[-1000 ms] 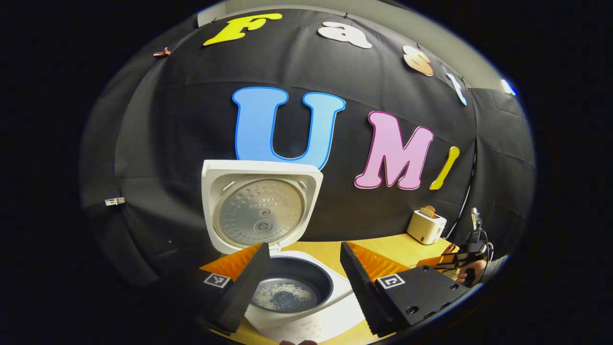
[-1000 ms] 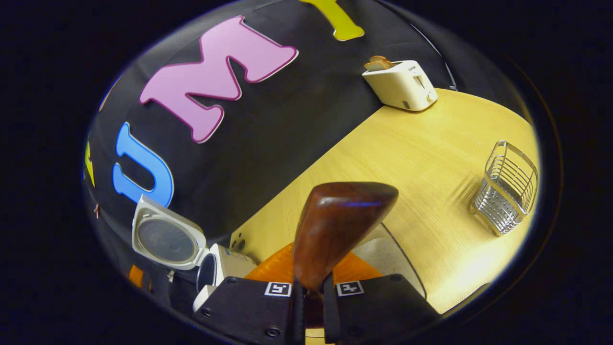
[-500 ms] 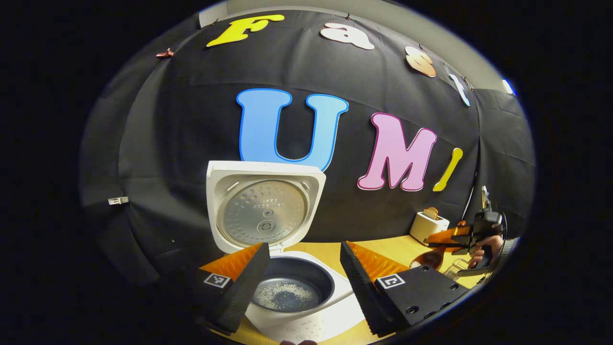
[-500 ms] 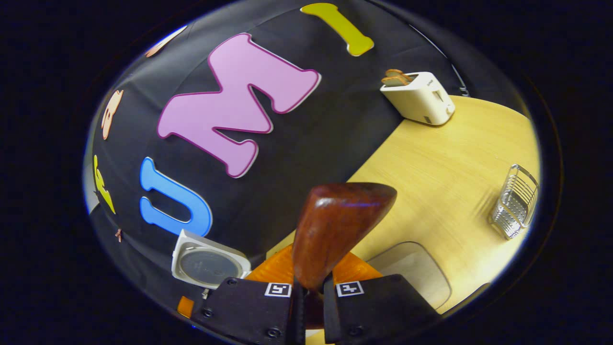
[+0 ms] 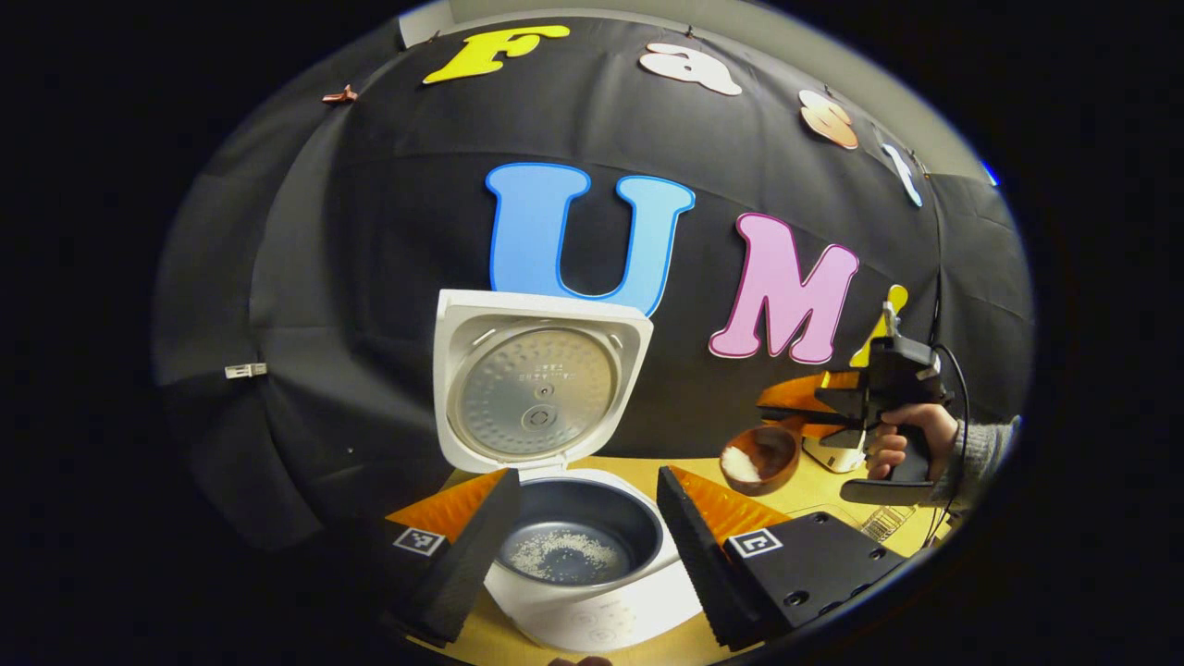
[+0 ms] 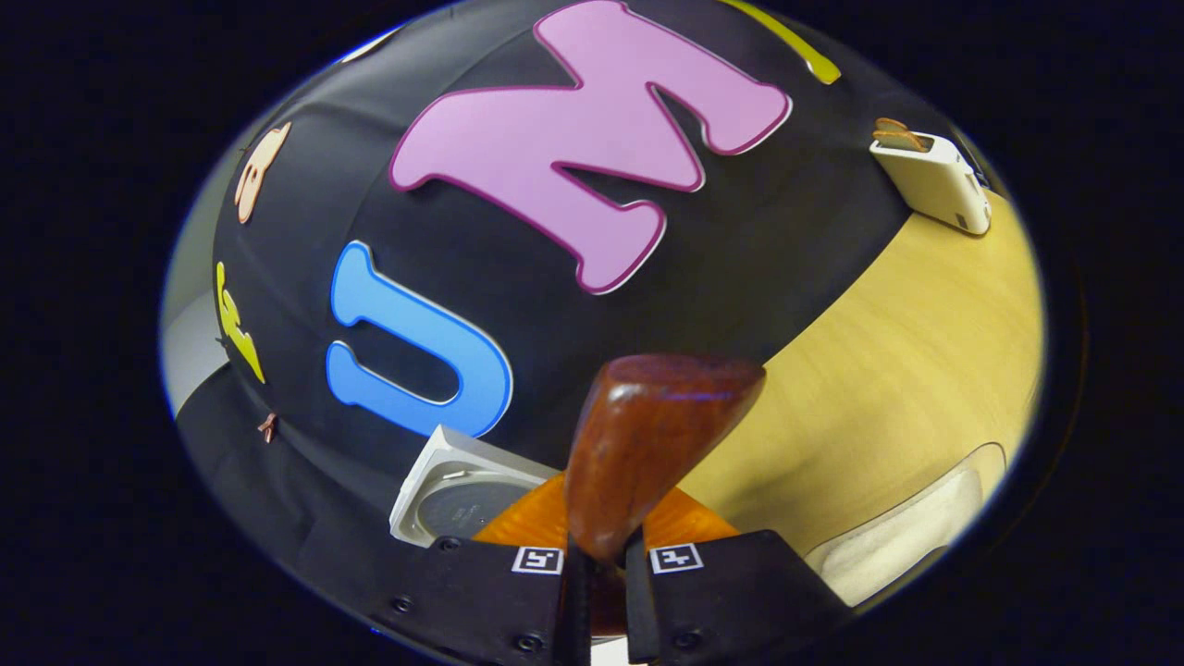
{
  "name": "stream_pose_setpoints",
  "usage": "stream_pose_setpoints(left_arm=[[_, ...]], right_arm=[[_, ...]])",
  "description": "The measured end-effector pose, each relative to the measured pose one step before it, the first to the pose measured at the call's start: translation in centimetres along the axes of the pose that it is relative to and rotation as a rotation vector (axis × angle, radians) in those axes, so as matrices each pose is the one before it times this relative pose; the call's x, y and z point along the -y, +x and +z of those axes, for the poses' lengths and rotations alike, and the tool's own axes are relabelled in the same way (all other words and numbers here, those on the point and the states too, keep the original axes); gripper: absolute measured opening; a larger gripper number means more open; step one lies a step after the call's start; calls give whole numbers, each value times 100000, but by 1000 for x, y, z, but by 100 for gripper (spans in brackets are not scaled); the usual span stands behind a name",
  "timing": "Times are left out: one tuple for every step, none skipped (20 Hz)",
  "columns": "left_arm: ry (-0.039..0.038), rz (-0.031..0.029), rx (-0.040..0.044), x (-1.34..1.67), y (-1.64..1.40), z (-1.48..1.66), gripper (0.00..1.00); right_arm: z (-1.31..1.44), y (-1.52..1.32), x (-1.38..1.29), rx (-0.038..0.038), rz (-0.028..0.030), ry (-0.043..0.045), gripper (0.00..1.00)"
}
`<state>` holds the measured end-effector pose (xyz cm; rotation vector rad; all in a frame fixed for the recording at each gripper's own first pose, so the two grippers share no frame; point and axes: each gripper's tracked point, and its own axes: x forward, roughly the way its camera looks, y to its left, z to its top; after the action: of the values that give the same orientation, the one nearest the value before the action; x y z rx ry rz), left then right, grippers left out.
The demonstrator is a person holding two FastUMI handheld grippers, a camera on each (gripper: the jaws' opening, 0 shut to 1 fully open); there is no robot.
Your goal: Close the left gripper, press the button to open the rice cooker; take a wooden spoon from the chopstick holder with the right hand, scoop a spoonful of rice and pour it into the rice cooker, then put the wooden spoon back into the chopstick holder.
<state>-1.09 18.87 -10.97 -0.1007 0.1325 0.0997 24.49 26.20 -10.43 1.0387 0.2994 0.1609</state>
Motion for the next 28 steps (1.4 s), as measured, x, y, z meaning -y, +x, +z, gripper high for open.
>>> stream_pose_setpoints(left_arm=[[-969,204,-203,-49,-134,-166,95],[-1211,-247,-188,76,-210,-217,96],[-1088,-327,-467,173,-136,-288,95],[-972,-767,-320,56,-423,-604,96],[-523,-406,-741,162,-185,-476,96],[-379,-172,-798,77,4,-600,95],[-500,-411,-907,123,31,-299,95],[-567,-415,-585,106,43,-427,96],[-405,-417,-429,23,-11,-184,96],[-158,-295,-400,21,119,-221,96],[172,-77,-416,-155,14,-63,96],[254,84,-174,-268,140,-285,96],[-53,67,-105,-252,45,77,96],[-289,195,-257,-339,144,-73,96],[-388,252,-341,-236,87,-86,96],[-311,356,-58,-203,31,-135,96],[-435,175,-116,-209,-105,-36,96],[-380,160,-85,-112,-34,-173,95],[-359,-24,-130,-71,-8,-53,95],[-152,30,-29,-8,-1,-30,96],[-18,98,23,-132,-39,-32,96],[-18,9,-27,-15,-37,-28,96],[-166,221,118,-146,-46,16,96],[-314,14,59,-100,6,-87,96],[-352,113,-97,-152,33,5,96],[-210,193,-244,-79,-12,-205,96],[-190,441,-359,-142,-82,-69,96],[-327,82,-87,-133,89,-110,95]], right_arm=[[-584,800,-717,-965,626,-1890,19],[-737,685,-840,-1145,678,-2291,19],[-586,544,-681,-1088,826,-2316,19],[-636,729,-807,-1059,644,-2373,19],[-579,480,-622,-1171,610,-2683,19],[-582,559,-680,-1063,266,-3147,19],[-537,538,-417,-1070,-79,-3470,19],[-414,490,-491,-888,-161,-2995,19],[-409,428,-503,-896,175,-2388,19],[-538,438,-490,-759,16,-1981,19],[-328,429,-279,-422,-478,-1992,19],[-379,405,-122,-370,-1145,-2391,19],[-316,384,-50,-198,-1433,-2519,19],[-304,230,-241,-267,-748,-1764,19],[-345,236,-402,-198,-181,-2137,19],[-377,274,-462,-480,87,-2092,19],[-419,238,-368,-719,-79,-2842,19],[-333,159,-296,-388,-285,-3048,19],[-321,235,-233,-426,-319,-2827,19],[-354,135,-232,-387,-242,-2458,19],[-333,163,-95,-616,-356,-1337,19],[-491,195,-143,-903,-329,-1351,19],[-425,93,17,-818,-505,-1387,19],[-350,199,74,-585,-679,-1753,19],[-257,76,64,-284,-683,-2092,19],[-360,113,72,-354,-710,-2325,19],[-296,67,-114,-287,-222,-2297,19],[-247,-3,-37,-382,-41,-2275,19]])
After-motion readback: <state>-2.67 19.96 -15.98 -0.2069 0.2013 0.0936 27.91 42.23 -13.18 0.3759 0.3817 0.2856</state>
